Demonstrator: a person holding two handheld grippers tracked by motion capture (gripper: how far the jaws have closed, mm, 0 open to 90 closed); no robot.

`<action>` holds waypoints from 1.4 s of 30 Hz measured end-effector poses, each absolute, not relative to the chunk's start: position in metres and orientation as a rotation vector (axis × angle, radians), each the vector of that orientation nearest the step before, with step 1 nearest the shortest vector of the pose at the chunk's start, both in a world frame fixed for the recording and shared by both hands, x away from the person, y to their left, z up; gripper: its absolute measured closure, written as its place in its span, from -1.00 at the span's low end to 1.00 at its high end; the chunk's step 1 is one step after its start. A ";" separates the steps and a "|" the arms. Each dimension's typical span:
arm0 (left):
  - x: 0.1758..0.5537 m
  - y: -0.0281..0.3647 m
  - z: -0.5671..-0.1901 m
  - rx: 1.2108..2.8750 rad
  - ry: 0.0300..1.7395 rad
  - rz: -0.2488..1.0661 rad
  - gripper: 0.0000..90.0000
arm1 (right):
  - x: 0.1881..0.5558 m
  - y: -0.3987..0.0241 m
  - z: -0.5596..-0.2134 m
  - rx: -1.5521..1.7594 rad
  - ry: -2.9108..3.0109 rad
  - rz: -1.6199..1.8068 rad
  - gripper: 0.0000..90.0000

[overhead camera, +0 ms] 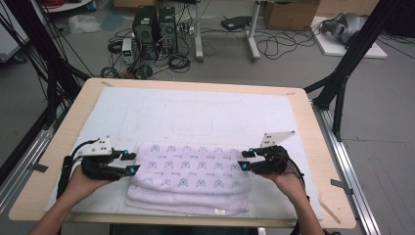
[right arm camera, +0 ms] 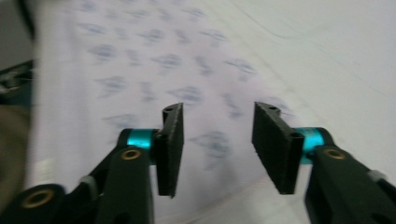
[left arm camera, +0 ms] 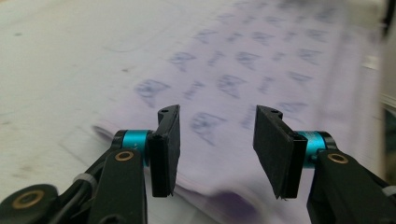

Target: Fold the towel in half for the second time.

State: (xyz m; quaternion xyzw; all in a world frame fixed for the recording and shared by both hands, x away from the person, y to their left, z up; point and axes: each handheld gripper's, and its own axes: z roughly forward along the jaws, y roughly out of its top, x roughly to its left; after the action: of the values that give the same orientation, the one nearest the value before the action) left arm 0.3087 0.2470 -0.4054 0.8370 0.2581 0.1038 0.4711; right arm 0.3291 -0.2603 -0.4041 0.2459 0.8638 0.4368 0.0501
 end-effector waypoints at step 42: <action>0.401 0.218 -0.418 2.088 0.737 0.306 0.46 | 0.421 -0.245 -0.407 0.861 2.541 1.190 0.33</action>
State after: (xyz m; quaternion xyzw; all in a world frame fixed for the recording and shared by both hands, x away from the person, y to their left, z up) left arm 0.4009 0.2183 -0.4184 0.8397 0.2965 0.1230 0.4379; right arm 0.4209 -0.2451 -0.4071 0.2918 0.8611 0.4034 0.1033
